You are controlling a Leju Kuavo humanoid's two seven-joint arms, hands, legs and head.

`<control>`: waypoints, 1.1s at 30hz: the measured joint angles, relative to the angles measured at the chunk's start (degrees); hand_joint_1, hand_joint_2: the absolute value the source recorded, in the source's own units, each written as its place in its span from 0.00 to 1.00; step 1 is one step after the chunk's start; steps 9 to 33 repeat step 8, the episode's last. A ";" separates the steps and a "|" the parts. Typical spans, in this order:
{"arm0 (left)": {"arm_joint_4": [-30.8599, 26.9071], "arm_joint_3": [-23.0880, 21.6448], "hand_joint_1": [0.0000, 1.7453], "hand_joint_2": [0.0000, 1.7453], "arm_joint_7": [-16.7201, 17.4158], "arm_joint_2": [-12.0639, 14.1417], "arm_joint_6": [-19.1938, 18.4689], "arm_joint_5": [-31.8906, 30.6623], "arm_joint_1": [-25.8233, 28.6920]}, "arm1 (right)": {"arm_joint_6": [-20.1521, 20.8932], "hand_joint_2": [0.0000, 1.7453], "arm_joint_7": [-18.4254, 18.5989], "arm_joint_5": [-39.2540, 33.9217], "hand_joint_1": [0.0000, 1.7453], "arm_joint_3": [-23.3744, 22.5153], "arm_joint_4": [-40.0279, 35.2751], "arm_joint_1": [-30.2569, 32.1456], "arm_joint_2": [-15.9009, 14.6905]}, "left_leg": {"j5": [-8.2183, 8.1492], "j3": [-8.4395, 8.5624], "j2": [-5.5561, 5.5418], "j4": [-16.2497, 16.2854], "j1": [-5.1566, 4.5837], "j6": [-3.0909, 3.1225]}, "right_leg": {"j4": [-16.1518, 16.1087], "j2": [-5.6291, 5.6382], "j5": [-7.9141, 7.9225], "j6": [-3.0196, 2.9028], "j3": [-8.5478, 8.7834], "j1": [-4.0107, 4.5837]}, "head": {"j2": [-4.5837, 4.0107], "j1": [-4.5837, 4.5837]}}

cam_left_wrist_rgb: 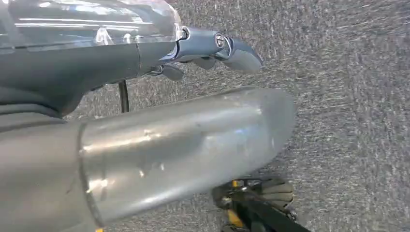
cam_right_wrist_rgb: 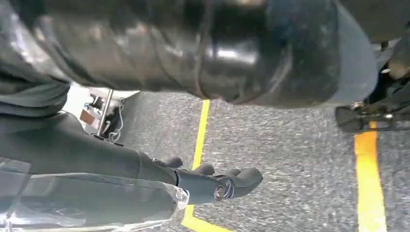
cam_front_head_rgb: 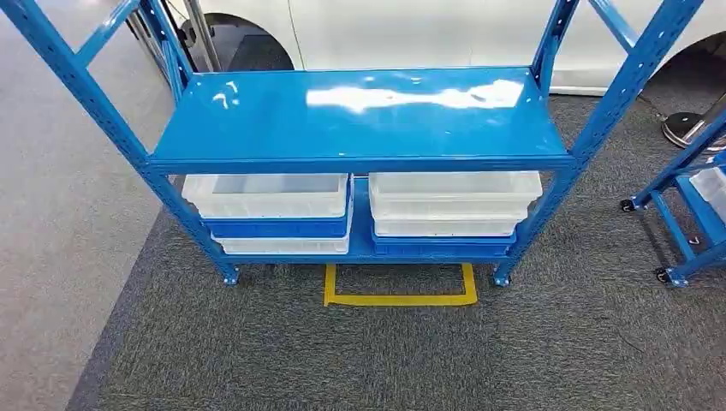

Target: Take the parts from the cabinet and place them on the table.

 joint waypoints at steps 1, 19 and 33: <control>-0.02 0.00 0.00 0.00 -0.02 0.00 -0.06 0.00 0.00 | 0.06 0.00 0.00 0.00 0.00 -0.04 0.00 -0.09 0.00 | 2.05 2.80 0.20 -5.22 -0.35 0.86 | -0.01 -0.15 -0.08 0.05 0.22 0.13 | 0.00 0.02; -0.28 0.15 0.00 0.00 -0.28 -0.04 -0.17 0.02 0.20 | 0.11 0.00 -0.02 0.02 0.00 -0.33 0.13 -0.21 0.02 | 2.25 6.58 0.71 -11.31 -0.39 3.29 | 2.26 0.16 -0.66 2.15 0.48 -0.01 | 0.00 0.20; -0.28 0.15 0.00 0.00 -0.28 -0.04 -0.17 0.02 0.20 | 0.11 0.00 -0.02 0.02 0.00 -0.33 0.13 -0.21 0.02 | 2.25 6.58 0.71 -11.31 -0.39 3.29 | 2.26 0.16 -0.66 2.15 0.48 -0.01 | 0.00 0.20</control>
